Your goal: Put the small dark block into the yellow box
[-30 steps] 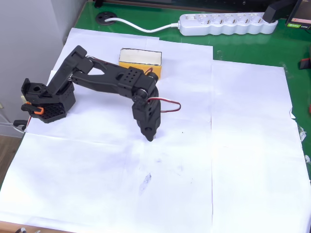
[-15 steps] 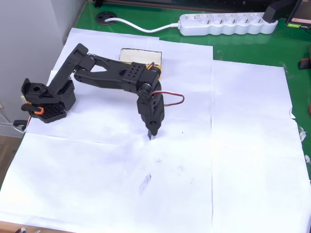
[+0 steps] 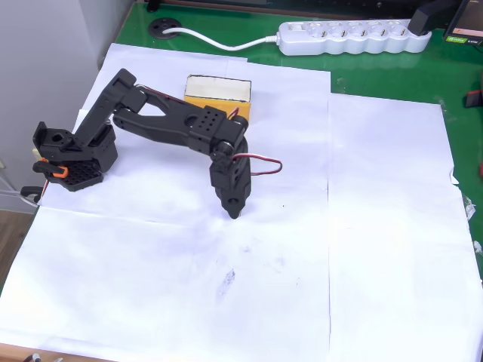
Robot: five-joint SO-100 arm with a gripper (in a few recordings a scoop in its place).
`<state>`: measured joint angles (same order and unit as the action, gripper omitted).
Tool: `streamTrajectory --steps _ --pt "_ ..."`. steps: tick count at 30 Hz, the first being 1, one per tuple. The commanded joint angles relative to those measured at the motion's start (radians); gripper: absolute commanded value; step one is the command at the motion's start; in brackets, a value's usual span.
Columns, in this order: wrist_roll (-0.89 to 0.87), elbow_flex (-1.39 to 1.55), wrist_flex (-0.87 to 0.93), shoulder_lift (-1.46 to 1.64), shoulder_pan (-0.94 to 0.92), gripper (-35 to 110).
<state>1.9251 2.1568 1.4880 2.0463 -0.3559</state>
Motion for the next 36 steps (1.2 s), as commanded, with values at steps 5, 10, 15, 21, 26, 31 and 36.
streamTrajectory --steps 5,10,15,21,26,31,36 --pt "0.647 0.002 -0.037 0.008 0.000 20" --pt "0.653 -0.009 -0.048 0.018 0.005 20" --pt "0.657 -0.015 -0.061 0.031 0.009 19" --pt "0.658 -0.023 -0.074 0.041 0.017 15" --pt "0.650 -0.025 -0.075 0.043 0.023 12" --pt "0.637 -0.025 -0.081 0.046 0.029 8" --pt "0.629 -0.025 -0.086 0.046 0.034 6"
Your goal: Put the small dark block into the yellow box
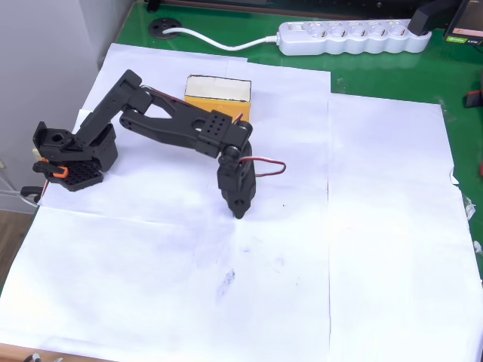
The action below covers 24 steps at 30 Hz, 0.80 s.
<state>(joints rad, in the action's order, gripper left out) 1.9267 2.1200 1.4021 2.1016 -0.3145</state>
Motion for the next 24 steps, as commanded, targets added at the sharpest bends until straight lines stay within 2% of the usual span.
streamTrajectory --steps 1,16,19,24 --pt "0.624 0.012 -0.002 -0.009 -0.006 6" --pt "0.565 0.012 0.002 -0.012 0.003 0" --pt "0.476 0.012 0.029 -0.058 0.020 0" --pt "0.219 0.044 0.055 -0.232 0.063 0"
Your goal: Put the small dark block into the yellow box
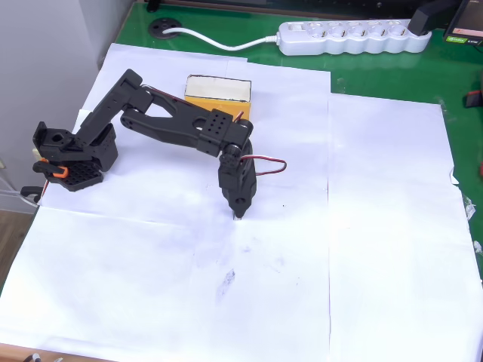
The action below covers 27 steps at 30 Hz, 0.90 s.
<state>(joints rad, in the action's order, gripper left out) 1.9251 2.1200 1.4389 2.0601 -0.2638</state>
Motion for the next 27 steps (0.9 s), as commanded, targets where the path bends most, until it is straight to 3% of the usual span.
streamTrajectory --steps 1,9,18,27 --pt "0.187 0.052 0.020 -0.227 0.015 0" --pt "-0.181 0.219 0.218 -0.472 0.080 0" --pt "-0.502 0.258 0.417 -0.673 0.394 0" --pt "-0.726 0.052 0.322 -0.782 0.790 0"
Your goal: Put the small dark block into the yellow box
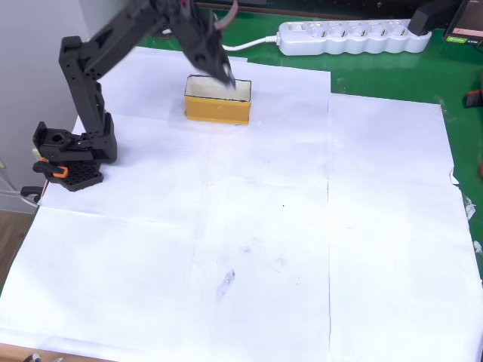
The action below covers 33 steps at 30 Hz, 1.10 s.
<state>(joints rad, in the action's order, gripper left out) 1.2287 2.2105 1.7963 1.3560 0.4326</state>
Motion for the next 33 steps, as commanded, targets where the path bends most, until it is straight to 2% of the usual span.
streamTrajectory --steps 1,11,27,28,31,33 --pt "-0.032 -0.072 -0.066 -0.078 0.120 0" --pt "-0.005 -0.334 -0.371 0.055 0.173 0" --pt "0.026 -0.353 -0.396 0.253 0.137 0" --pt "0.025 -0.353 -0.390 0.256 0.133 1" --pt "0.020 -0.350 -0.376 0.261 0.124 21" --pt "0.021 -0.339 -0.368 0.261 0.118 28"
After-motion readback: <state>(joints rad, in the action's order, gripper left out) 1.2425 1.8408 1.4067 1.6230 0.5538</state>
